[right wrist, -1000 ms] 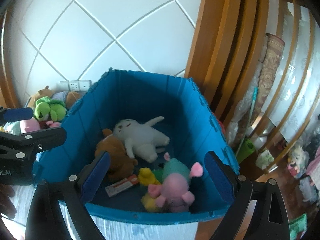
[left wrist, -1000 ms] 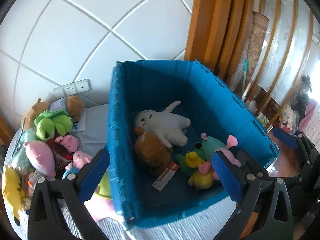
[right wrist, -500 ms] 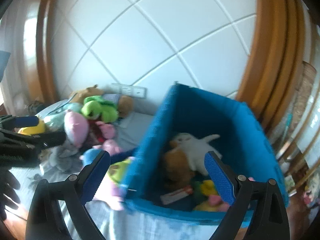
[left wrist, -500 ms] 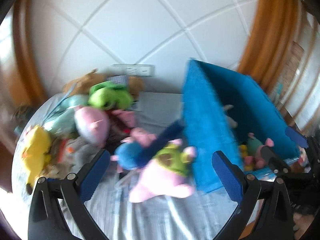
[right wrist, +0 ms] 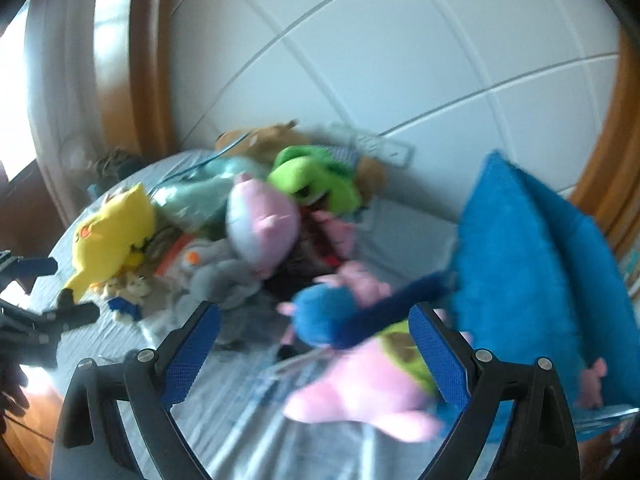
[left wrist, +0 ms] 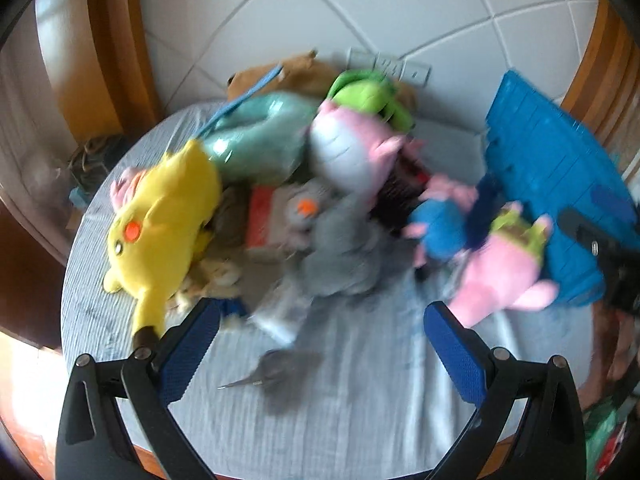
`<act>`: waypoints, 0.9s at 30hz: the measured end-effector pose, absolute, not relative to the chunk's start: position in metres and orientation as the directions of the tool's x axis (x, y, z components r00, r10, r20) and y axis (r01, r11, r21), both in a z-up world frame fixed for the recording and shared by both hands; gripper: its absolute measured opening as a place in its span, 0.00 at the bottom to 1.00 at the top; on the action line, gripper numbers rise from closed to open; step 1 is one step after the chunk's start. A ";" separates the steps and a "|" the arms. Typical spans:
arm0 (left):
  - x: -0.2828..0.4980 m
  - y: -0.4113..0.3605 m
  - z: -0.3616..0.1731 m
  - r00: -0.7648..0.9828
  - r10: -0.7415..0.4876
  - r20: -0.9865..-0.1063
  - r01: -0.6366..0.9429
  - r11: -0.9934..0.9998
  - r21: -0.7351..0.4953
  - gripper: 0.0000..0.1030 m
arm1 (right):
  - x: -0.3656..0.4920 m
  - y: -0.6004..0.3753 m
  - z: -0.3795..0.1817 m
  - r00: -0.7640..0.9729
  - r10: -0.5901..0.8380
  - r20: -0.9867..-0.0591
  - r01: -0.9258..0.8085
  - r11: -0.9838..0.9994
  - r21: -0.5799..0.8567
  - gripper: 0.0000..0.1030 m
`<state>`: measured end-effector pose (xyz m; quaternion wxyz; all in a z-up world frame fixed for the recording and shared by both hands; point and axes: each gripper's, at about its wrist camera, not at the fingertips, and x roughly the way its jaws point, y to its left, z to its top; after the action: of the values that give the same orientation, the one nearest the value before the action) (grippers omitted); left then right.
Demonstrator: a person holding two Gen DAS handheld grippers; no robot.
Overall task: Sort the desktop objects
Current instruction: 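Move both grippers back over the plush pile, then grasp the metal clip with the left gripper while the right reaches the grey koala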
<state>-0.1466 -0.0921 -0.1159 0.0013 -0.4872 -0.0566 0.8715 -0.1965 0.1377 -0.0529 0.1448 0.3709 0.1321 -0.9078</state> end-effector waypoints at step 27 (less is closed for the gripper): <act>-0.150 -0.135 -0.307 -0.299 0.165 -0.940 -0.061 -0.986 -0.154 1.00 | -0.293 -0.010 -0.263 -0.461 -0.142 -0.876 0.442 -0.892 -0.088 0.93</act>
<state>-0.1502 -0.1349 -0.3071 0.0702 -0.5877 -0.0442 0.8048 -0.2926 -0.0097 -0.2628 0.1737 0.4891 0.1537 -0.8408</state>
